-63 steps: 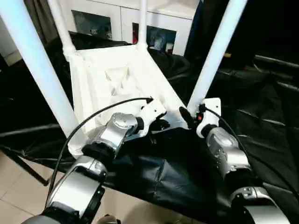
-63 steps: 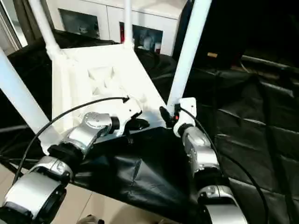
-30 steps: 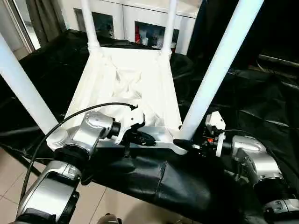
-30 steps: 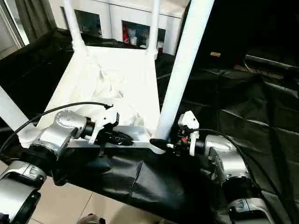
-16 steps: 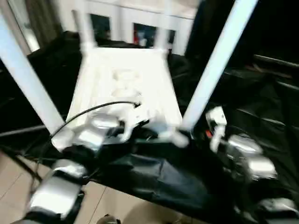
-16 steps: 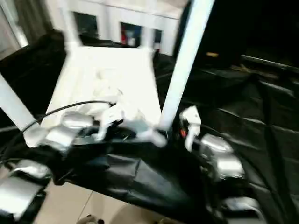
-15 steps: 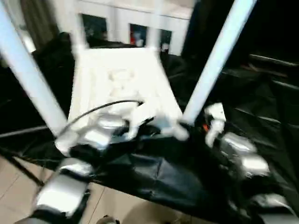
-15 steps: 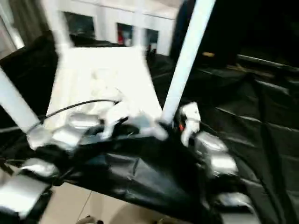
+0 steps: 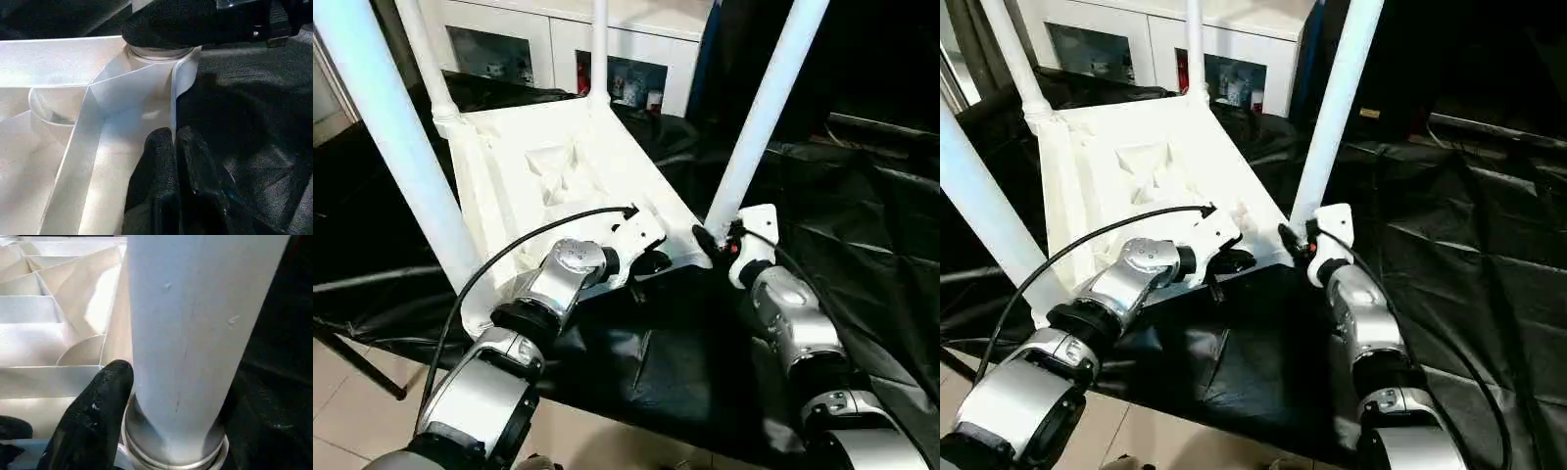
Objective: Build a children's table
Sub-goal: Rotate leg to tighten
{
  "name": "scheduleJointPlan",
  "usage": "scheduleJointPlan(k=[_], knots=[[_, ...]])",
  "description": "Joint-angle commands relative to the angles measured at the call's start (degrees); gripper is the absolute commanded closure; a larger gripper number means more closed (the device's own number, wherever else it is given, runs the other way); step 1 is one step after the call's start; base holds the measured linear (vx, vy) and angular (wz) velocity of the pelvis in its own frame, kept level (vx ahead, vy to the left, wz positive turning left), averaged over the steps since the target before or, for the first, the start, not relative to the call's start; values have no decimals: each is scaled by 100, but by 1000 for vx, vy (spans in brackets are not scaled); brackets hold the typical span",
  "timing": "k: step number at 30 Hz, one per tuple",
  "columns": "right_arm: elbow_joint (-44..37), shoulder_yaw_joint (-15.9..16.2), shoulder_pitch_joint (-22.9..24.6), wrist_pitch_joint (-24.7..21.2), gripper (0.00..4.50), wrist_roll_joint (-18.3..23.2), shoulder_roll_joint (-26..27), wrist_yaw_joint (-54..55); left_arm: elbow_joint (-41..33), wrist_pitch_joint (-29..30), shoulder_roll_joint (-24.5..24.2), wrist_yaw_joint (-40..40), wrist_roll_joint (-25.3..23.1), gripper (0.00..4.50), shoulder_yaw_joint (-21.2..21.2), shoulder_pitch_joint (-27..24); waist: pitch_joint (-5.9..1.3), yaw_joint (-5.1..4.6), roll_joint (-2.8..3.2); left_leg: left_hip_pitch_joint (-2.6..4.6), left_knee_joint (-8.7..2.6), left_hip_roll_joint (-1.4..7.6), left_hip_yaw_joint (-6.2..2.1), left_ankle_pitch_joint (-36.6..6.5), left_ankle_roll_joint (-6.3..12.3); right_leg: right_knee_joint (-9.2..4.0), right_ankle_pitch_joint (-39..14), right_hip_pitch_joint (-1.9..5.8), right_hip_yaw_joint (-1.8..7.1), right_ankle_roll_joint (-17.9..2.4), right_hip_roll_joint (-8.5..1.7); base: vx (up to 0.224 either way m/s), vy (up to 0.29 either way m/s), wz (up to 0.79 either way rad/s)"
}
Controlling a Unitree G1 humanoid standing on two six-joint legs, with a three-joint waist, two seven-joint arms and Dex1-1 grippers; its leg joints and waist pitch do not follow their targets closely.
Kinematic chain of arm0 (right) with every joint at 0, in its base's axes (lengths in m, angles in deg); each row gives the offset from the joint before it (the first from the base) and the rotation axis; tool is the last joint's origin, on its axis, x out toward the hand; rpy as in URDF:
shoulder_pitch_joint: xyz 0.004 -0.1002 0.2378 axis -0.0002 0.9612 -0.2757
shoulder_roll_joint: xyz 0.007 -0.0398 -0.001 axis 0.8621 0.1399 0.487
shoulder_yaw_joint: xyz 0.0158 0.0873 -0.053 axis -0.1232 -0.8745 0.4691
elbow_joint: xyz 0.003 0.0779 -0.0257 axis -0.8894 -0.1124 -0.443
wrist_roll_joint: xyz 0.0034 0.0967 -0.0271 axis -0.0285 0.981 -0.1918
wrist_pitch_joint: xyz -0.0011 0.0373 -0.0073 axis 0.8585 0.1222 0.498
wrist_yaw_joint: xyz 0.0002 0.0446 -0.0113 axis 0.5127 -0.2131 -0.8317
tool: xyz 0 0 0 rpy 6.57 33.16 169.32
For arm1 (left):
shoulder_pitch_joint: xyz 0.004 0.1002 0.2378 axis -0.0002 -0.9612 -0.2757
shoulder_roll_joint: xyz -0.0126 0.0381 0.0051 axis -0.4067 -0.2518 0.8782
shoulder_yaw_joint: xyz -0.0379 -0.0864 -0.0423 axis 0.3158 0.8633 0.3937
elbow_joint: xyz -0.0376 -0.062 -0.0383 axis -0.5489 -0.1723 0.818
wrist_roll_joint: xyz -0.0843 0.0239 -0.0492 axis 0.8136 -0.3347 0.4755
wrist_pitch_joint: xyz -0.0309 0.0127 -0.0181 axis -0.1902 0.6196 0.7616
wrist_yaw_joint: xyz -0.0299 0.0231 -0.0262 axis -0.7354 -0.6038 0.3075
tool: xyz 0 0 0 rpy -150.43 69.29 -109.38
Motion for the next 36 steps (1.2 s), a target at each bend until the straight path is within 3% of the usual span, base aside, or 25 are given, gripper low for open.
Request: scheduleJointPlan(k=[1, 4, 6, 10, 16, 19, 20, 21, 22, 23, 26, 27, 28, 31, 36], knots=[[2, 431, 144, -126, 148, 40, -37, -921, 14, -92, -64, 338, 15, 450, -80, 28, -289, 10, -14, 51, -447, 134, -113, -1854, 132, -581, -2065, 191, 204, -955, -355, 0, 0, 0], [-222, 591, 295, -90, 148, 70, -381, -1880, -105, -116, -311, 838, 107, 450, -68, -56, -294, 17, -15, 17, -443, 148, -117, -1681, 231, -552, -1867, 219, 212, -988, -370, 0, 0, 0], [-275, 670, 351, -13, 148, 53, -544, -2215, -154, -163, -436, 1100, 149, 450, -77, -97, -311, 22, -15, 22, -428, 156, -100, -1524, 275, -516, -1522, 222, 215, -1112, -362, 0, 0, 0], [-738, 773, 564, -245, 148, 447, -1012, -3398, -501, -259, -894, 2254, 468, 450, -65, -326, -330, 20, -17, -2, -412, 172, -97, -1211, 437, -418, -840, 281, 213, -1393, -354, 0, 0, 0], [-1115, 901, 748, -362, 148, 576, -1382, -4243, -874, -118, -1294, 3100, 674, 450, -77, -530, -348, 89, 17, 34, -378, 209, -54, -901, 511, -319, -126, 276, 192, -1695, -330, 0, 0, 0], [-1169, 966, 778, -361, 148, 555, -1472, -4469, -971, -72, -1423, 3322, 739, 450, -64, -581, -331, 111, 11, 37, -376, 205, -39, -1037, 471, -343, -341, 262, 198, -1680, -345, 0, 0, 0], [-1217, 986, 799, -413, 148, 597, -1491, -4546, -1050, -15, -1494, 3413, 776, 450, -59, -619, -321, 118, -15, 36, -385, 205, -38, -1108, 431, -366, -536, 255, 197, -1638, -349, 0, 0, 0], [-1231, 995, 801, -455, 148, 634, -1493, -4591, -1105, 24, -1533, 3469, 802, 450, -59, -642, -325, 132, 4, 44, -389, 210, -48, -1141, 394, -356, -613, 257, 197, -1618, -358, 0, 0, 0], [-1244, 1001, 803, -488, 162, 661, -1487, -4619, -1145, 53, -1551, 3492, 818, 450, -59, -659, -309, 129, -17, 35, -401, 215, -49, -1207, 357, -376, -783, 251, 201, -1572, -358, 0, 0, 0], [-1252, 1004, 799, -515, 180, 681, -1474, -4639, -1178, 70, -1560, 3509, 826, 450, -55, -673, -312, 136, 0, 45, -407, 218, -53, -1234, 321, -383, -883, 244, 204, -1538, -363, 0, 0, 0], [-1258, 1010, 787, -557, 192, 690, -1440, -4660, -1231, 101, -1569, 3515, 830, 450, -47, -696, -317, 142, -5, 45, -403, 210, -53, -1192, 272, -382, -891, 239, 211, -1484, -360, 0, 0, 0], [-1278, 1017, 795, -578, 192, 698, -1429, -4668, -1262, 113, -1573, 3505, 832, 450, -42, -713, -319, 140, -57, 38, -400, 208, -49, -1158, 282, -380, -865, 245, 208, -1477, -357, 0, 0, 0], [-1284, 1009, 805, -615, 199, 719, -1392, -4662, -1264, 100, -1550, 3434, 814, 450, -33, -721, -322, 153, -28, 36, -401, 206, -56, -1094, 291, -369, -820, 246, 208, -1475, -363, 0, 0, 0], [-1323, 991, 865, -711, 208, 783, -1293, -4598, -1262, 78, -1467, 3154, 723, 450, -19, -740, -319, 152, -46, 32, -389, 199, -49, -1039, 330, -366, -732, 244, 207, -1490, -362, 0, 0, 0], [-1301, 912, 972, -760, 212, 756, -1089, -4106, -1015, 14, -1192, 2323, 505, 450, 40, -632, -283, 168, -43, 70, -416, 198, -62, -1372, 215, -456, -1399, 195, 224, -1306, -382, 0, 0, 0]])
